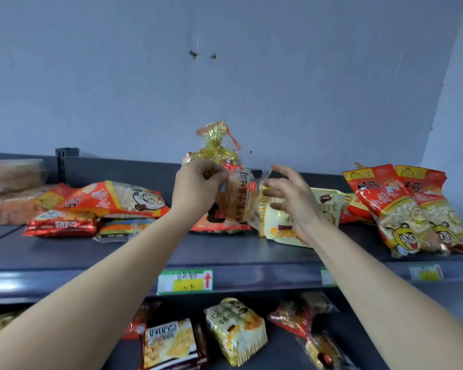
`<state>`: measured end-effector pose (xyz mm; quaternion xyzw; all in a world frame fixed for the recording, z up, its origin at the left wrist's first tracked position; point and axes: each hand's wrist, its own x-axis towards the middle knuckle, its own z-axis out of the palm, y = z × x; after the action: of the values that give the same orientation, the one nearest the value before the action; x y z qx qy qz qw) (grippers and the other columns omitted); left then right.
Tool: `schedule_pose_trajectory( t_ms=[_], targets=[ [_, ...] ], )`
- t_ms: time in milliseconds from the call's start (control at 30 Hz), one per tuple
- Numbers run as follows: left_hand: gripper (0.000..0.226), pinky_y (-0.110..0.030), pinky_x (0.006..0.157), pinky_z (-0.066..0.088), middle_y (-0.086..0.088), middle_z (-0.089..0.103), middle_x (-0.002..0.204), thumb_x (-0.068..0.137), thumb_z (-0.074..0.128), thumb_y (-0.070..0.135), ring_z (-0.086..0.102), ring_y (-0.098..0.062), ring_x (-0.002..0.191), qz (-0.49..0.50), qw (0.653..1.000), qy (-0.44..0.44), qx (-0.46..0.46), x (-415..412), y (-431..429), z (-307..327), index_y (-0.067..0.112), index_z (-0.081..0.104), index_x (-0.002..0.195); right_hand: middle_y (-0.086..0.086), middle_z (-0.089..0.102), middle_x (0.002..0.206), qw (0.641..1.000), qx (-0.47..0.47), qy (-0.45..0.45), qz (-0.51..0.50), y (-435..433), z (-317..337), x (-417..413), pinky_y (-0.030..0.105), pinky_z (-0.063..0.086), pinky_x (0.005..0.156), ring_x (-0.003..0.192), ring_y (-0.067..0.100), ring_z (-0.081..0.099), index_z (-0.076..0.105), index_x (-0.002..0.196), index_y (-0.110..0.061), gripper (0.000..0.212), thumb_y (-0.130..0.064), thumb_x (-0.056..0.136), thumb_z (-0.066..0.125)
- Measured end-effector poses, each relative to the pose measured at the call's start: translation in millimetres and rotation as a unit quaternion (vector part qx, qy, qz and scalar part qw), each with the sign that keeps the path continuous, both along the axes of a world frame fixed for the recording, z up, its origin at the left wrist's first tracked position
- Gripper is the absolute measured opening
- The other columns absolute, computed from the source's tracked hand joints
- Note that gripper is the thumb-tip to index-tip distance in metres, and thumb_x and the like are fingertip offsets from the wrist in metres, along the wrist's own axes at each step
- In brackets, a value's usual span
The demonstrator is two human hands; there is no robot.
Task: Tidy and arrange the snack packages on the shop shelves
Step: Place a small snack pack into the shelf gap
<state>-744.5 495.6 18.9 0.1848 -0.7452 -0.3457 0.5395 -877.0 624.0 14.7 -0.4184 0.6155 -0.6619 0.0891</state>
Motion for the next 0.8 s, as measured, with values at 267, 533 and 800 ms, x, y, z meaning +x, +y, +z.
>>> schedule_pose_trajectory(
  t_ms=[267, 533, 800],
  targets=[
    [0.014, -0.030, 0.076, 0.044, 0.001, 0.057, 0.095, 0.090, 0.061, 0.007, 0.054, -0.015, 0.087, 0.035, 0.980, -0.074, -0.182, -5.8, 106.0, -29.1, 0.014, 0.072, 0.096, -0.001, 0.066, 0.071, 0.987, 0.075, 0.139, 0.033, 86.3, -26.5, -10.8, 0.019, 0.047, 0.048, 0.058, 0.011, 0.058, 0.069, 0.074, -0.021, 0.017, -0.007, 0.081, 0.074],
    [0.019, -0.013, 0.071, 0.043, 0.011, 0.060, 0.088, 0.088, 0.066, 0.013, 0.056, -0.006, 0.082, 0.076, 0.988, -0.095, -0.098, 11.1, 151.7, -99.9, 0.018, 0.069, 0.107, 0.003, 0.065, 0.075, 0.987, 0.146, 0.028, 0.068, 133.9, -87.1, -26.9, 0.030, 0.058, 0.062, 0.065, 0.012, 0.063, 0.060, 0.080, -0.011, 0.014, -0.001, 0.088, 0.065],
    [0.037, -0.026, 0.084, 0.046, 0.001, 0.058, 0.104, 0.085, 0.071, 0.031, 0.057, -0.012, 0.090, 0.055, 0.973, -0.220, 0.046, 10.7, 152.5, -178.3, 0.018, 0.064, 0.119, 0.005, 0.068, 0.082, 0.973, 0.227, -0.024, 0.018, 151.0, -140.6, -39.5, 0.033, 0.058, 0.071, 0.073, 0.018, 0.066, 0.059, 0.081, -0.011, 0.013, -0.002, 0.090, 0.062]
  ],
)
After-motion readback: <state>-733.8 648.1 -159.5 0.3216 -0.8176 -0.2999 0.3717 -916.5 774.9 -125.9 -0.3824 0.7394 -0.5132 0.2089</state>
